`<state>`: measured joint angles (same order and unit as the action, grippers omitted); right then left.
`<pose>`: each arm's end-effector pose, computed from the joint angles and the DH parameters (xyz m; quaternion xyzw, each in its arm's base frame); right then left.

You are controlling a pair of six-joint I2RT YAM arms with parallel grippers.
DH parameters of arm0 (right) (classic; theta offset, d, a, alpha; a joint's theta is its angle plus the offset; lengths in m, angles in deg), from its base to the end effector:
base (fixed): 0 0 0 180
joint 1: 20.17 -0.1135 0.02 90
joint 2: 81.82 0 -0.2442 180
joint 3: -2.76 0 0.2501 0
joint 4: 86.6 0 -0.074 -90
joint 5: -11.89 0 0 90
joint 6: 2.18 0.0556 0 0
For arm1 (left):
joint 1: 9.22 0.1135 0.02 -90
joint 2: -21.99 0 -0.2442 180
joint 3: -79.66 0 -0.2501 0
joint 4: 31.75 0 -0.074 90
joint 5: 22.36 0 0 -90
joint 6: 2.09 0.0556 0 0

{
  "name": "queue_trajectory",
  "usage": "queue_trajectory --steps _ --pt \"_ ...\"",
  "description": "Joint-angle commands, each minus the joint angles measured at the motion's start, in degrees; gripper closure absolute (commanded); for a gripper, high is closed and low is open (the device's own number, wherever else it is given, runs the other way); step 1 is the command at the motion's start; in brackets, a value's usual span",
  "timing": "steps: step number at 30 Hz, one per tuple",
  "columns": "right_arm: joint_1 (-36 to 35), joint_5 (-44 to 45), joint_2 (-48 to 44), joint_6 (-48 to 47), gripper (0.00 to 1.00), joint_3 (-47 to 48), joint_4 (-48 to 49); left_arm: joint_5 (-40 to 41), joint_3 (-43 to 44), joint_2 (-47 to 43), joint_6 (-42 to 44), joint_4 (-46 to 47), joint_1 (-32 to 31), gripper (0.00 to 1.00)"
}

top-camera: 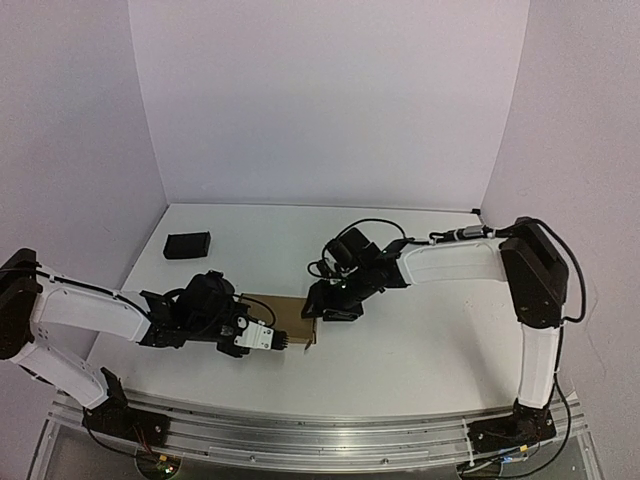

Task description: Fold the paper box

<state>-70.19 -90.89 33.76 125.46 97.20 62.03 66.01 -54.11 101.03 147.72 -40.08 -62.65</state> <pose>0.2712 0.3426 0.1418 -0.1370 0.9317 0.2972 0.1574 0.1664 -0.2269 0.1325 0.7634 0.4960 0.0101 0.4136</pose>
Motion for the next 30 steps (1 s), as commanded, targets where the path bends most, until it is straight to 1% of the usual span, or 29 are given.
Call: queue_trajectory --steps 1,3,4,6,8,9,11,12,16,19,21,24,26,29,30 --pt "-0.27 5.75 -13.36 -3.90 0.40 -5.39 0.24 1.05 1.05 -0.04 -1.23 0.27 -0.10 1.00" --pt "-1.50 10.96 -18.80 -4.11 0.40 -11.99 3.32 1.09 0.77 0.39 -1.51 0.51 -0.10 1.00" --pt "-3.04 13.85 -21.18 -4.93 0.41 -15.66 7.03 1.09 0.71 0.56 -1.72 0.49 -0.10 1.00" --pt "-7.73 22.35 -26.48 -8.53 0.43 -25.84 16.37 1.10 0.82 0.75 -2.49 0.36 -0.10 1.00" --pt "-14.66 32.32 -29.73 -12.84 0.46 -35.24 30.10 1.51 1.35 1.01 -3.75 0.14 -0.10 1.00" --pt "-18.27 38.04 -30.37 -14.37 0.50 -39.16 38.19 2.66 1.73 1.14 -4.58 -0.18 -0.10 1.00" --pt "-22.96 46.79 -29.24 -16.17 0.59 -45.62 50.92 3.10 2.57 1.12 -5.95 -1.09 -0.10 1.00" --pt "-24.21 50.32 -27.21 -16.73 0.61 -46.95 54.70 3.04 2.85 1.11 -6.40 -1.68 -0.10 1.00" --pt "-26.29 50.62 -18.11 -21.55 0.62 -42.78 64.26 2.80 2.36 1.20 -6.32 -1.90 -0.06 1.00" --pt "-26.62 53.52 -12.80 -19.73 0.62 -43.04 74.33 2.49 2.11 1.26 -6.21 -1.65 -0.13 1.00" --pt "-26.63 54.51 -9.80 -19.77 0.63 -42.40 78.74 2.33 2.19 1.49 -6.20 -1.51 -0.18 1.00" --pt "-26.62 54.27 -6.34 -18.30 0.62 -39.84 79.10 2.43 2.34 1.86 -5.89 -1.43 -0.16 1.00" --pt "-26.63 52.33 -5.03 -17.49 0.62 -39.19 79.10 2.51 2.51 1.90 -5.83 -1.37 -0.12 1.00" --pt "-26.63 50.97 -5.26 -15.57 0.63 -40.65 78.91 2.38 2.61 2.05 -5.87 -1.36 -0.18 1.00" --pt "-26.62 51.49 -5.60 -14.49 0.64 -41.42 78.63 2.29 2.62 2.09 -5.84 -1.38 -0.18 1.00"
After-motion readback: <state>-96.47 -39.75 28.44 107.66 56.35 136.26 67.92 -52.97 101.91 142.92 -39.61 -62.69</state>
